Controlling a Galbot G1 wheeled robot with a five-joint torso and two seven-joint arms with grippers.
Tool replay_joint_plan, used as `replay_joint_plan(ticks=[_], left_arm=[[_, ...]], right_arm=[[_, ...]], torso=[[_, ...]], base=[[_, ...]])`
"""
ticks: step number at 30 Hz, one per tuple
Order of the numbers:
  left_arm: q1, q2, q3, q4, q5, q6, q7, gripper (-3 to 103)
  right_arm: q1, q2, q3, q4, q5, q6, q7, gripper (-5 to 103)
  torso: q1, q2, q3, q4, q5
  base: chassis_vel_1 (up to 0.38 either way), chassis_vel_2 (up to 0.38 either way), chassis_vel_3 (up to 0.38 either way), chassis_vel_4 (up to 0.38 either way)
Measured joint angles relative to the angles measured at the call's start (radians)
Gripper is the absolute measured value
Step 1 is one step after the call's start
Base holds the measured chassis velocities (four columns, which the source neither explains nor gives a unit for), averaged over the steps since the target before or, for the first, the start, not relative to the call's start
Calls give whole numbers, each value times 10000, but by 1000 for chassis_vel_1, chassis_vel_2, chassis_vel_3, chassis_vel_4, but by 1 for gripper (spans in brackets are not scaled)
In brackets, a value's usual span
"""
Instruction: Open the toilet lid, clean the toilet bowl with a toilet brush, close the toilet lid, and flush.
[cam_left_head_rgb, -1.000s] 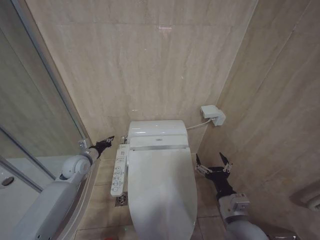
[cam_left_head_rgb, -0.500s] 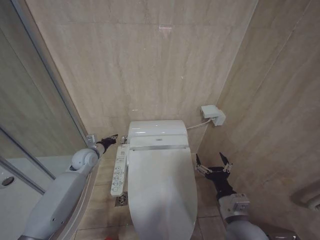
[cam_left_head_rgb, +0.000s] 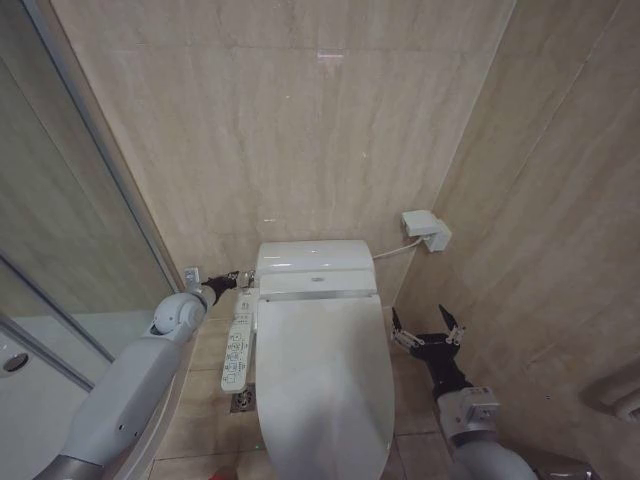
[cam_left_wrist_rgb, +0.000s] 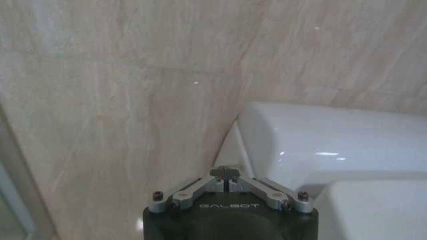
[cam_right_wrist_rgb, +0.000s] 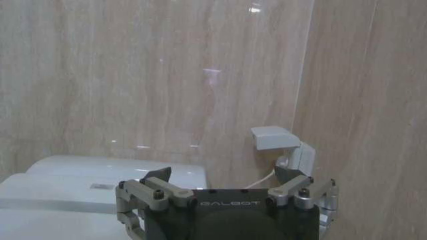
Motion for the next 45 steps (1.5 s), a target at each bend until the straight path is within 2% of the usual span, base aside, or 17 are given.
replay_joint_plan(ticks=[15, 30, 45], left_arm=[[-153, 93, 145, 494, 126, -46, 551, 0], [-513, -128, 430, 1008, 85, 20, 638, 0], [-903, -483, 654, 1940, 476, -12, 1524, 0]], right_arm=[[0, 0, 0, 0, 0, 0, 0, 100], [0, 0, 0, 0, 0, 0, 0, 100], [0, 0, 0, 0, 0, 0, 0, 100]], torso=[[0, 0, 0, -2, 0], [0, 0, 0, -2, 1], [0, 0, 0, -3, 1]], base=[[0, 0, 0, 0], [0, 0, 0, 0], [0, 0, 0, 0]])
